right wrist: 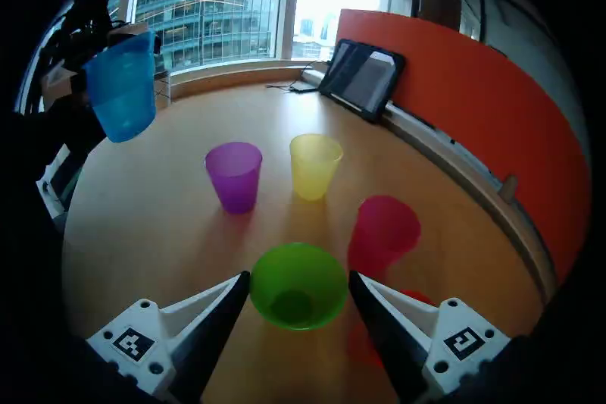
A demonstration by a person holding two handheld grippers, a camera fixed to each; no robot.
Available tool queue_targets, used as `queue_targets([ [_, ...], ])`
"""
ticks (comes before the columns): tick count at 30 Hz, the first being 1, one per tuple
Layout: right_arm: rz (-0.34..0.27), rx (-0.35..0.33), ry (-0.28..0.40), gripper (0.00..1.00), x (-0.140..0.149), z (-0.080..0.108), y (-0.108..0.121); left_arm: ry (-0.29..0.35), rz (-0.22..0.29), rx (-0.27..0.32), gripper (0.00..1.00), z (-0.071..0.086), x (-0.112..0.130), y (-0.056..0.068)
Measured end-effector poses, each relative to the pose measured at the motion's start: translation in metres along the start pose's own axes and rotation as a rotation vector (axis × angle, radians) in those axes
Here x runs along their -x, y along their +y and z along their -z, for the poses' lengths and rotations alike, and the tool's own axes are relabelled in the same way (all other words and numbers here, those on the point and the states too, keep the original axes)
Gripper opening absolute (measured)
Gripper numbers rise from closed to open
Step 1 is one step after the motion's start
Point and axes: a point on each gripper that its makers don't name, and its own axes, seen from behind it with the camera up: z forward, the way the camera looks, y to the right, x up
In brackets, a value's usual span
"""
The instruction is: Pour water
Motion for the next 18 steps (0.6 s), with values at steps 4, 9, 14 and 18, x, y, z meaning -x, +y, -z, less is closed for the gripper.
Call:
queue_targets([
  [4, -0.005, -0.003, -0.009, 1.0, 0.006, -0.004, -0.0012, 0.001, 0.002, 0.0, 0.9, -0.0006, -0.0001, -0.0006],
  [9, -0.006, -0.005, -0.014, 1.0, 0.0102, -0.0072, -0.0029, -0.001, 0.003, -0.002, 0.9, -0.0013, 0.0005, -0.0015],
  [14, -0.008, -0.006, -0.013, 1.0, 0.0109, -0.0078, -0.0031, -0.002, 0.002, 0.001, 0.9, -0.0019, 0.0, -0.0006],
  [18, -0.008, -0.005, -0.01, 0.99, 0.0106, -0.0088, -0.0025, -0.001, 0.001, 0.003, 0.9, -0.0023, -0.0006, 0.0005],
])
